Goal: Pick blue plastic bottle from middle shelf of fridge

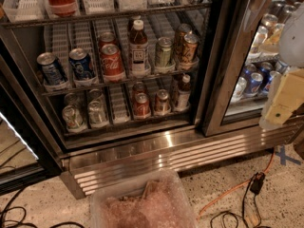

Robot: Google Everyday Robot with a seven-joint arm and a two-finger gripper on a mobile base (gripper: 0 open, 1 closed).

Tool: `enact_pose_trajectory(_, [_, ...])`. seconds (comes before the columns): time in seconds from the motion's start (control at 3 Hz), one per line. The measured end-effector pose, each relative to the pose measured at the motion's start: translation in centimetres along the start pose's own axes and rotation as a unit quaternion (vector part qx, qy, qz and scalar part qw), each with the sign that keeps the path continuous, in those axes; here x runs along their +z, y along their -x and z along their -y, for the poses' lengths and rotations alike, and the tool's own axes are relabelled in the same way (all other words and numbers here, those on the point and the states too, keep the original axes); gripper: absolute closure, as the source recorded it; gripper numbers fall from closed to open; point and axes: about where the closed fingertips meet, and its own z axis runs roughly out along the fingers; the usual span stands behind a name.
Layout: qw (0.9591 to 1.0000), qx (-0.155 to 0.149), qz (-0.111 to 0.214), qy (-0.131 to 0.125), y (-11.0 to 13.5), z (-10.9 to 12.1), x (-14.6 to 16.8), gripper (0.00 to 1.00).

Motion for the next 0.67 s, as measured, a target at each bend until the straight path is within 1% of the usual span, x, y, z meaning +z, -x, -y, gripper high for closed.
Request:
enact_pose_trajectory(0.33, [1.0,-0.002,0.005,-0.003,0.3,0.2,0.3,0.0])
enact_pose_trajectory(0.67, [0.9995,0.015,0.023,-0.014,0.9,1.0,1.4,0.0])
